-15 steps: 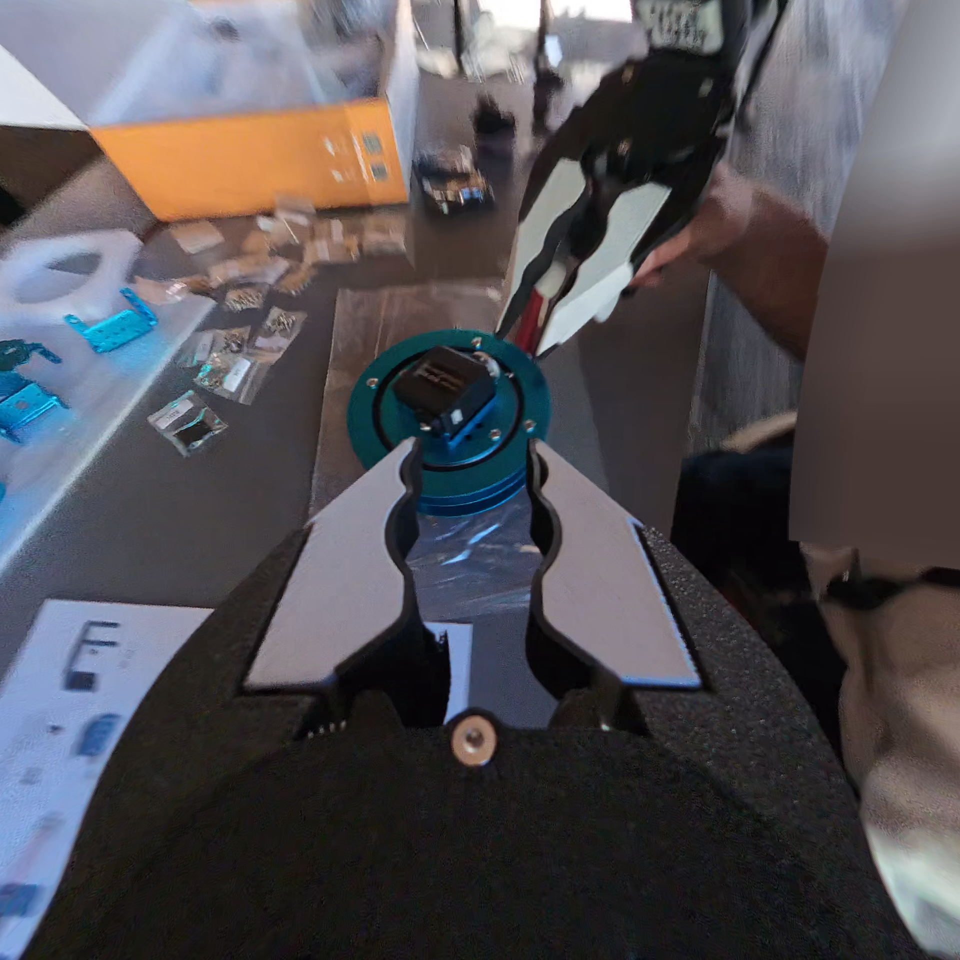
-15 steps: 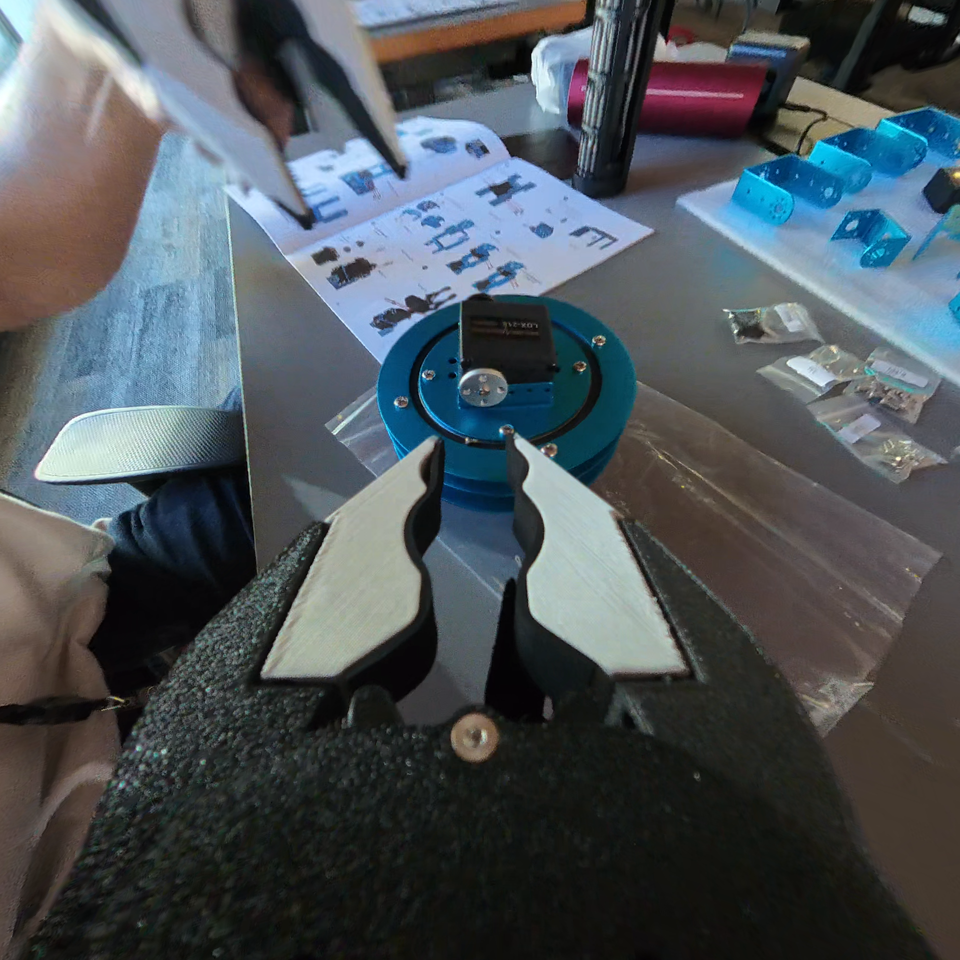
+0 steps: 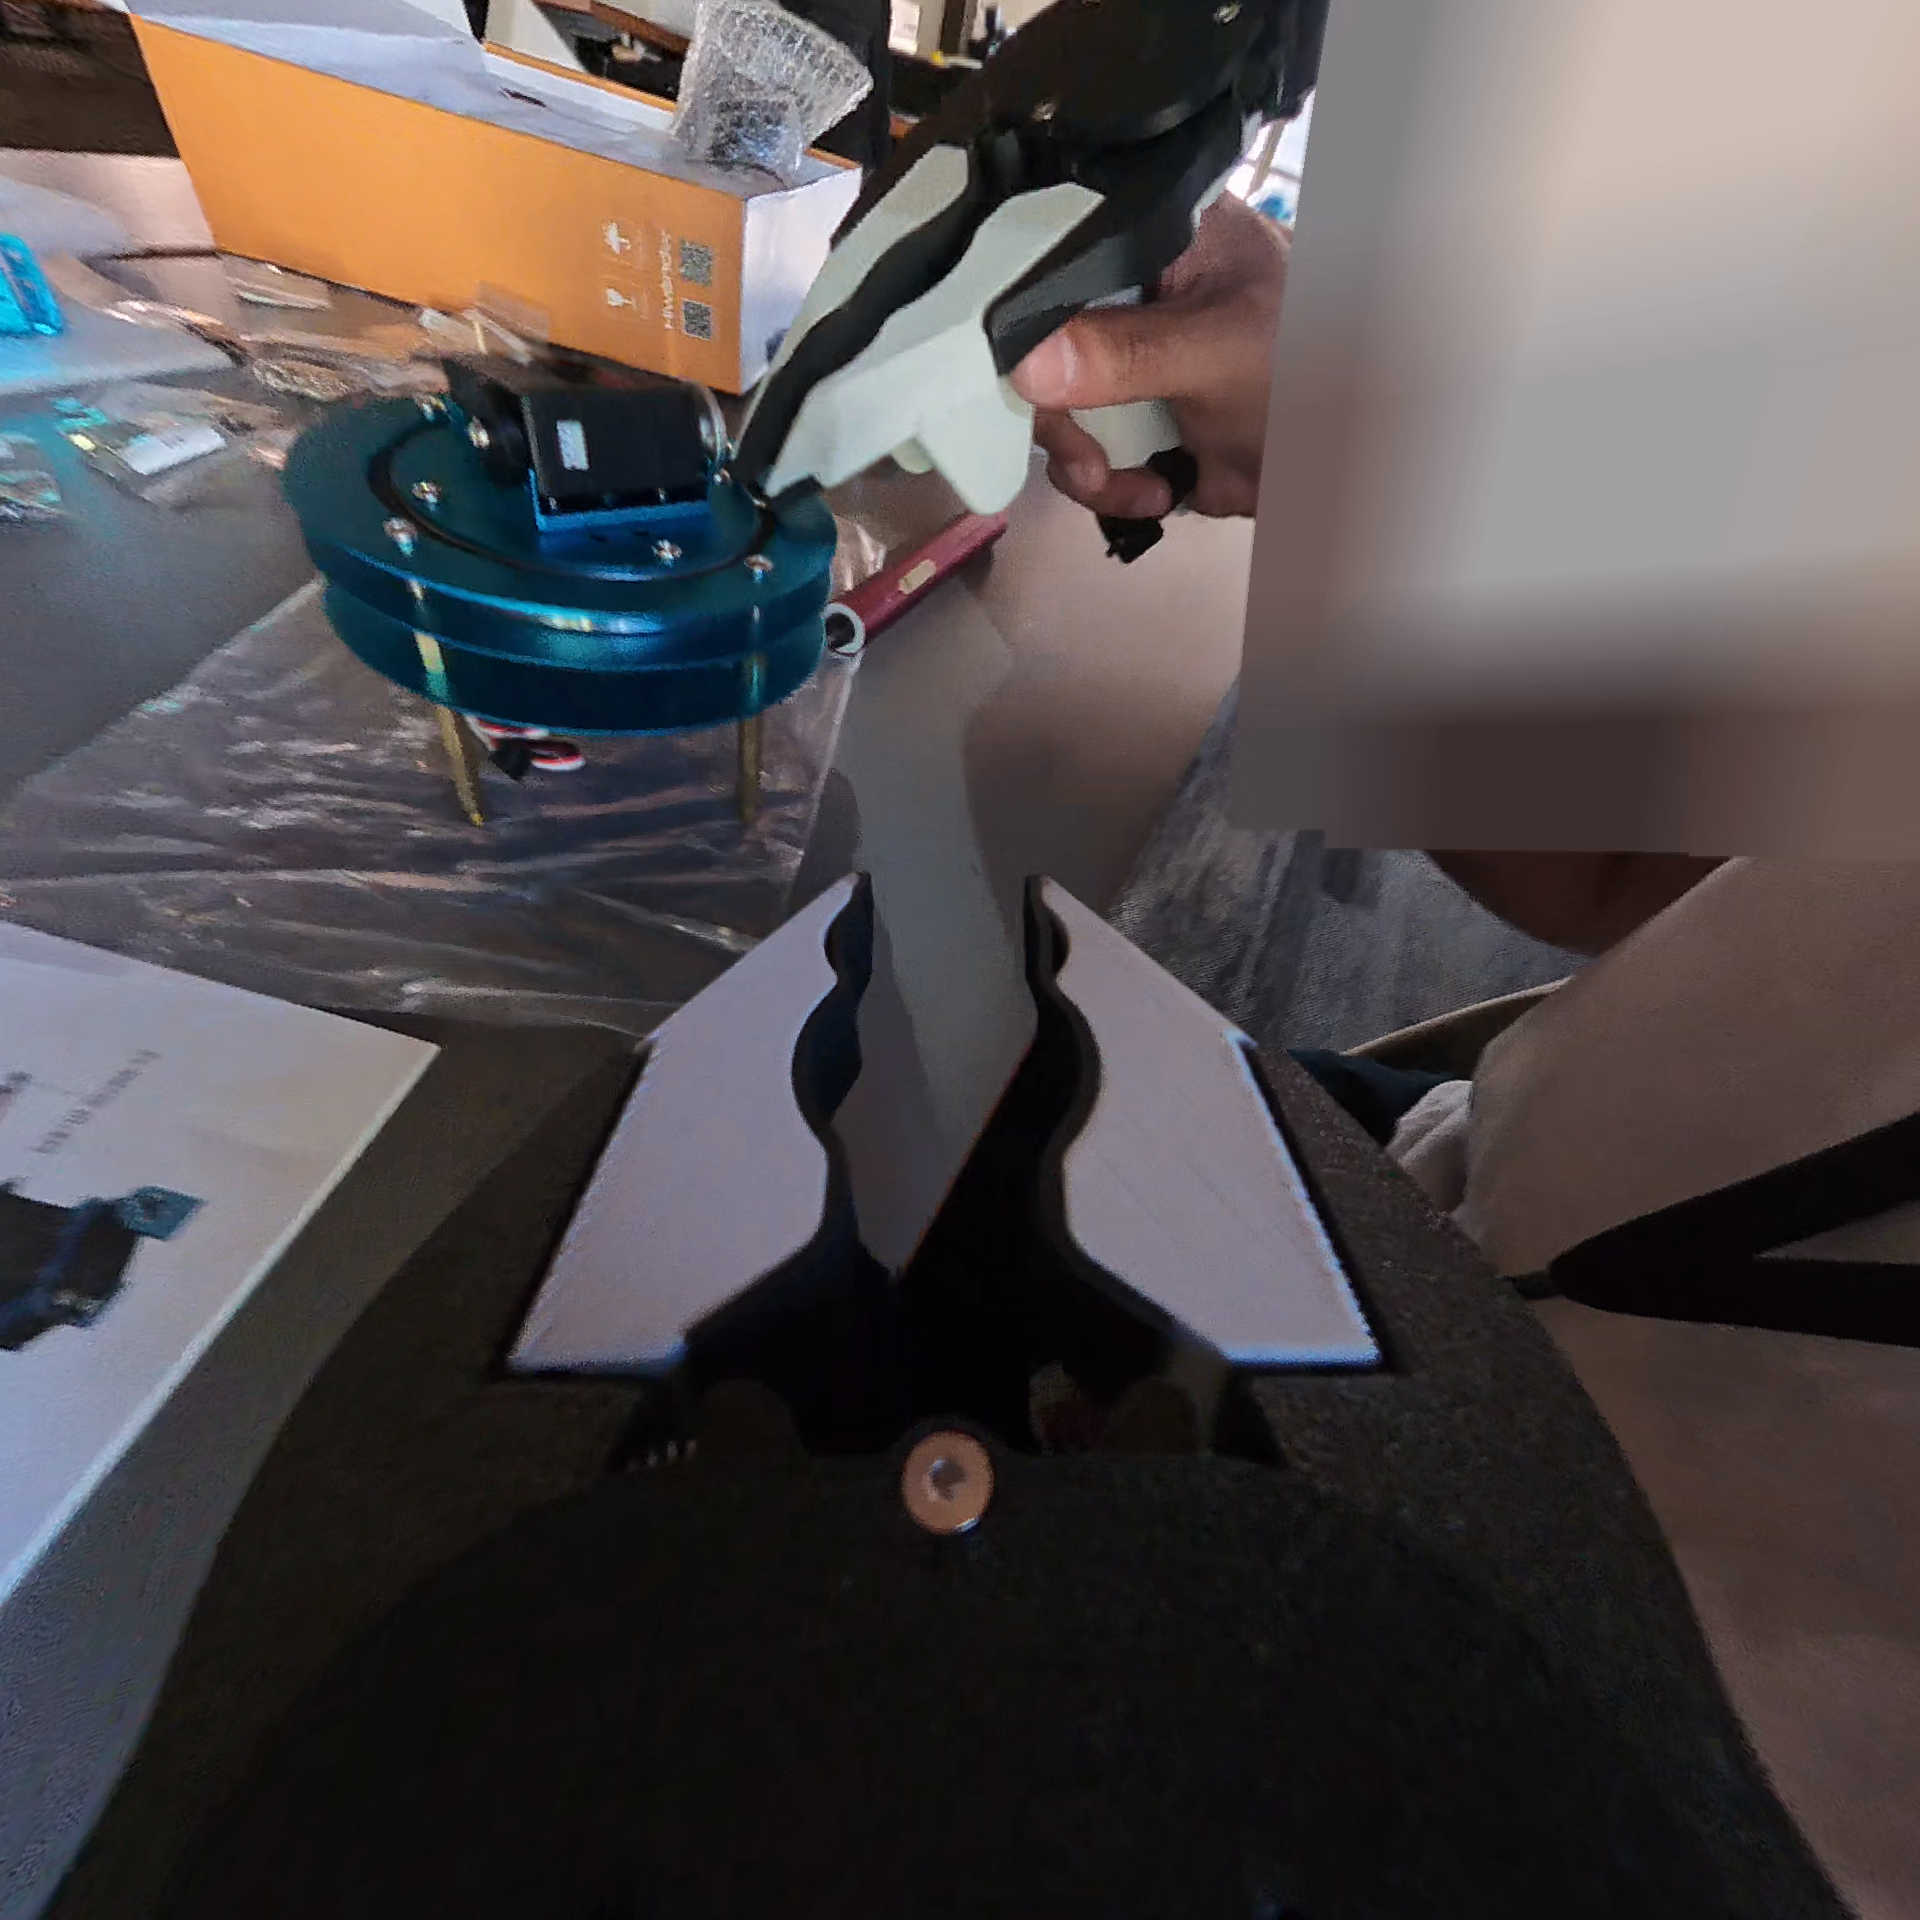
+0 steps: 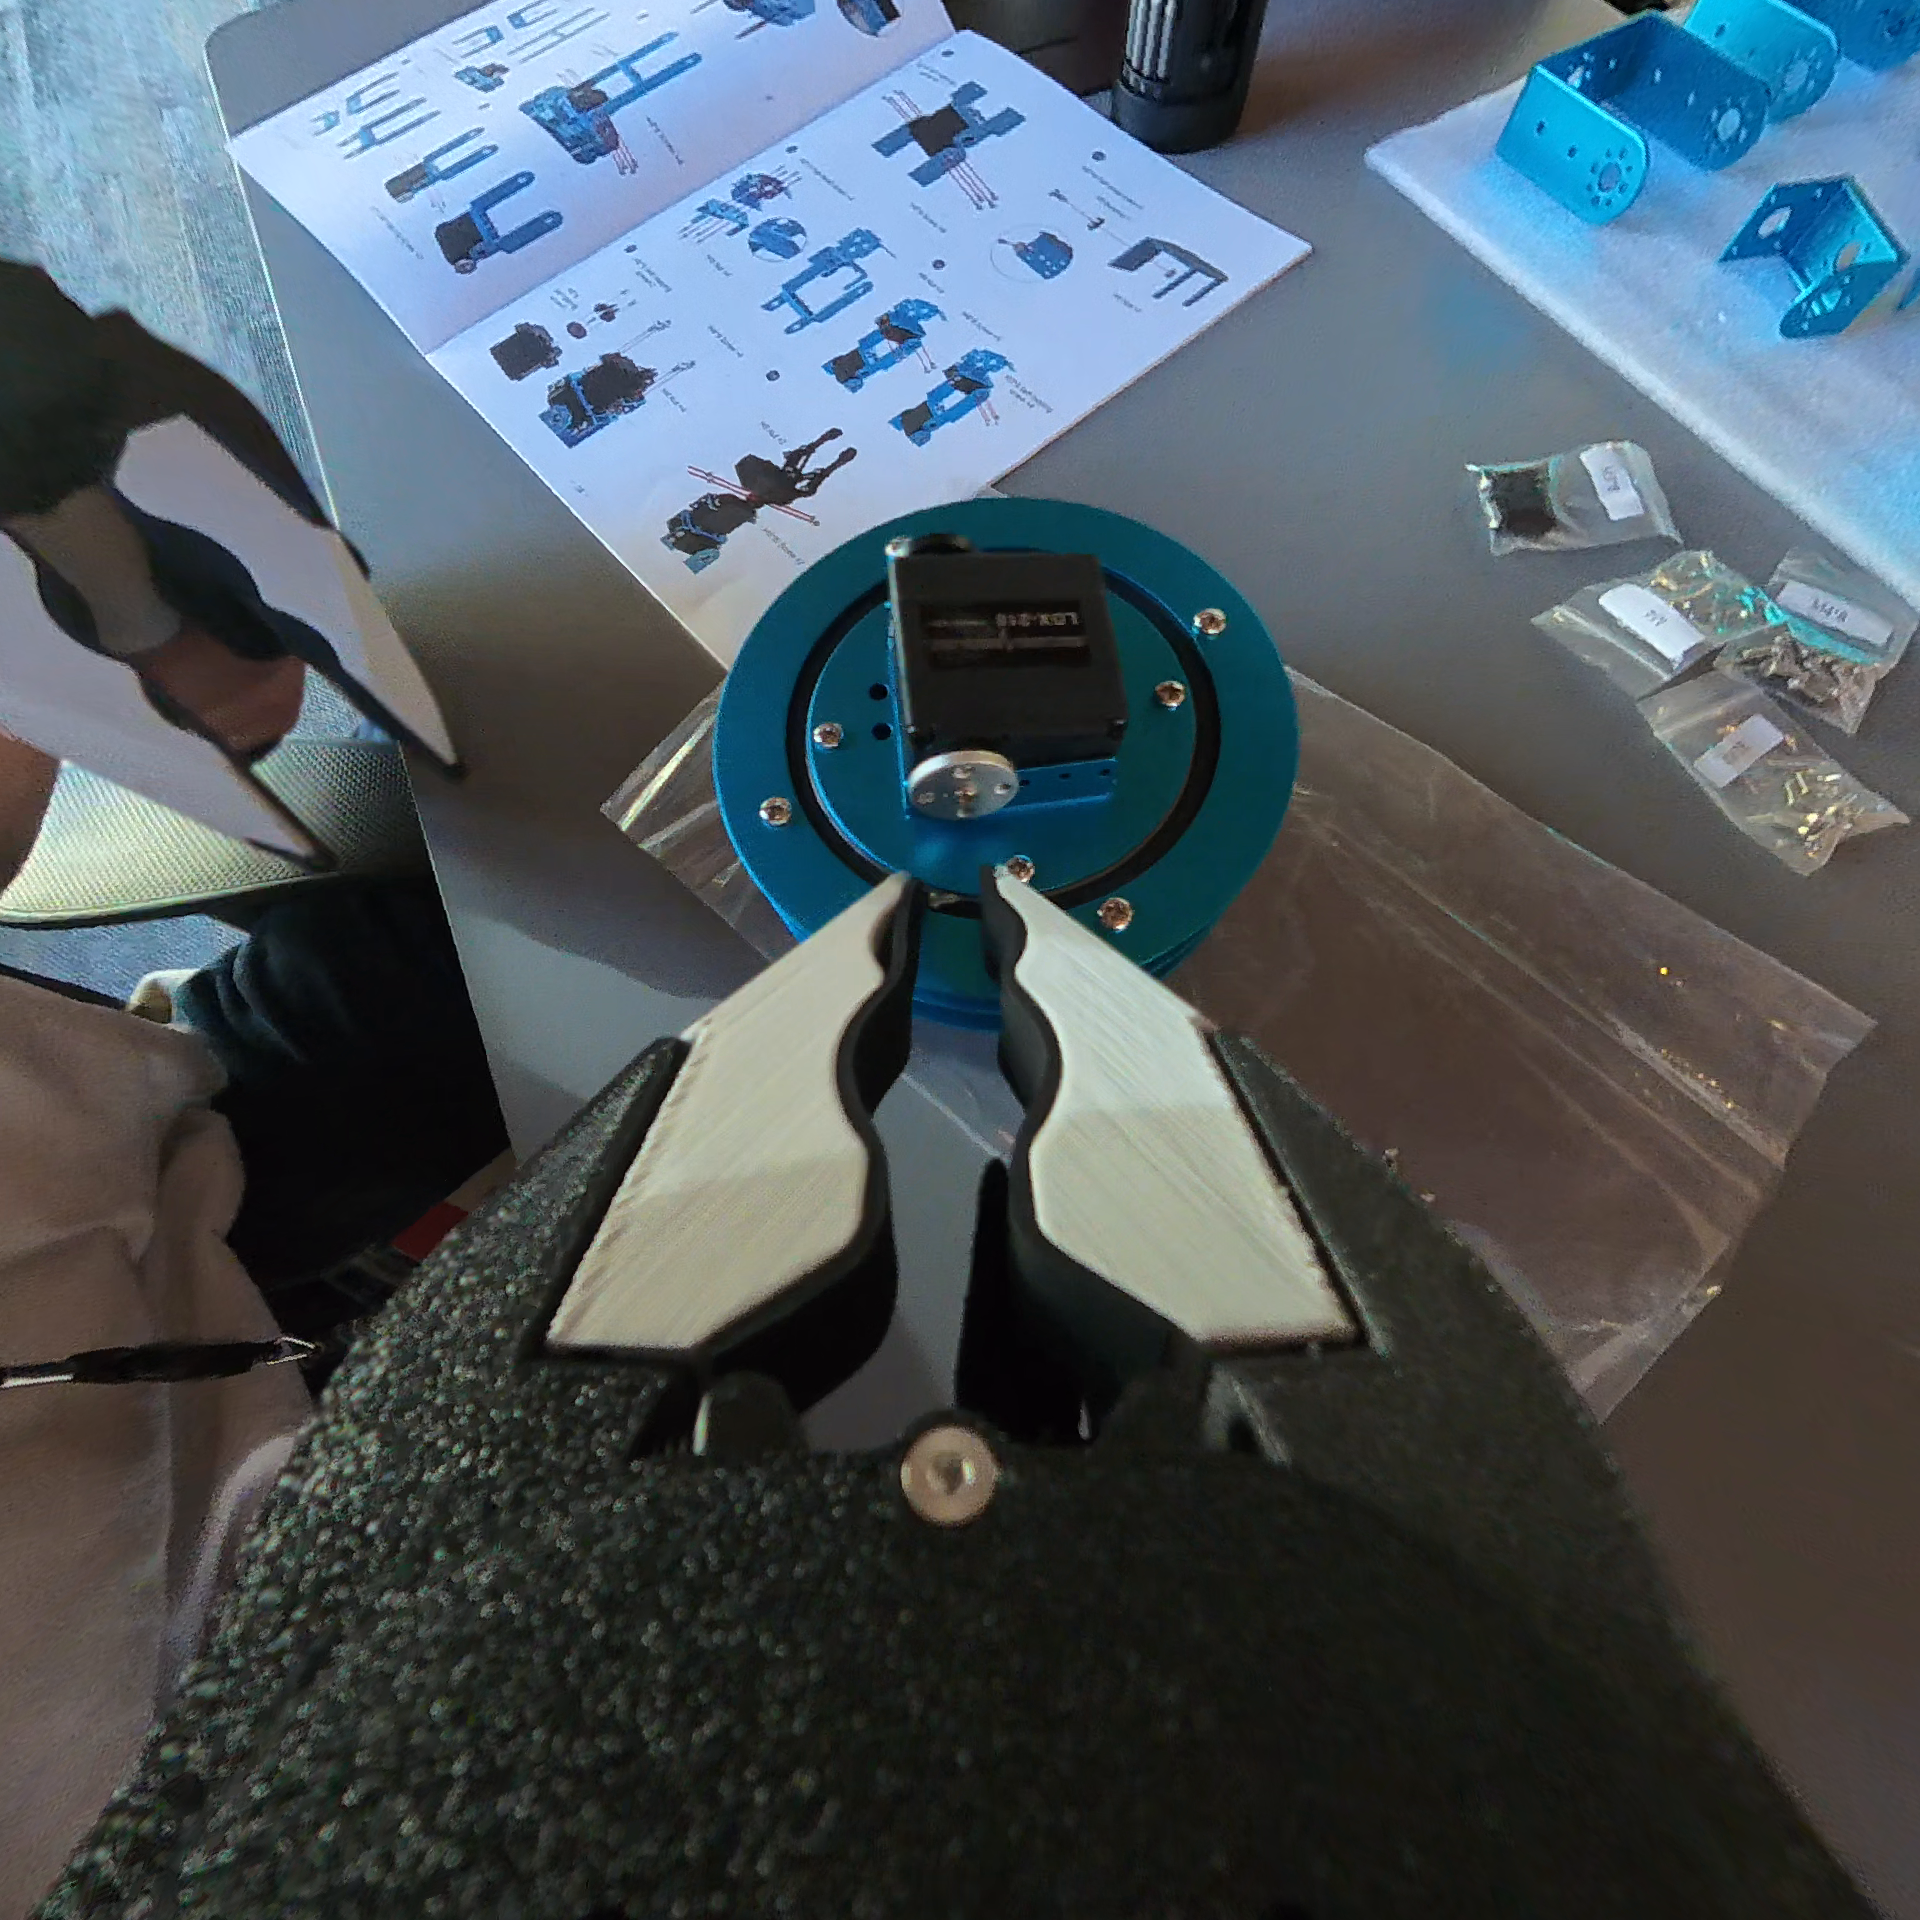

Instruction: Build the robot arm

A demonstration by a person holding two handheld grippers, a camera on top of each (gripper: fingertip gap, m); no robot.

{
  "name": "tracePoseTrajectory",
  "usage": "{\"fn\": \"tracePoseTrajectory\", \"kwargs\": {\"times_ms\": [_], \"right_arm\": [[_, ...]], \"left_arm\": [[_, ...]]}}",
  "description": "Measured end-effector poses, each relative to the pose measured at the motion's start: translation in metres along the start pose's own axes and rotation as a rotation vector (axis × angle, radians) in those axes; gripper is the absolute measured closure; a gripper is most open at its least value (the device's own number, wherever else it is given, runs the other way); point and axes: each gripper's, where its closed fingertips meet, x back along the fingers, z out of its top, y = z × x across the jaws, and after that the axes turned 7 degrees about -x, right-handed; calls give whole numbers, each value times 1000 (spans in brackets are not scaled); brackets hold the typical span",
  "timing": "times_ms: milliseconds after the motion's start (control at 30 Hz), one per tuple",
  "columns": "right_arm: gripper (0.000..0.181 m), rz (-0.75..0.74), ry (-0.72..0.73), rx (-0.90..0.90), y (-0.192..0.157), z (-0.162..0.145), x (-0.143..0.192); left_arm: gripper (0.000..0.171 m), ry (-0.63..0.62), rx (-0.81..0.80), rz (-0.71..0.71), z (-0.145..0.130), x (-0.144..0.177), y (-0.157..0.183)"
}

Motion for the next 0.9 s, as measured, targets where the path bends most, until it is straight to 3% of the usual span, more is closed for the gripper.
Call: {"fn": "tracePoseTrajectory", "kwargs": {"times_ms": [133, 300, 500, 767, 867, 900], "right_arm": [[177, 62, 14, -67, 3, 1, 0], [181, -56, 11, 43, 6, 0, 1], [181, -118, 82, 51, 18, 3, 21], [181, -60, 138, 70, 29, 0, 33], [181, 31, 160, 95, 22, 2, 31], [173, 65, 149, 110, 18, 1, 28]], "left_arm": [[143, 58, 87, -66, -3, 5, 11], [143, 57, 75, -67, -6, 8, 16], [143, 34, 85, -54, -11, 6, 23], [143, -35, 39, 32, -4, -9, 15], [143, -40, 8, 77, 2, -18, 13], [143, -41, -1, 85, 4, -21, 14]]}}
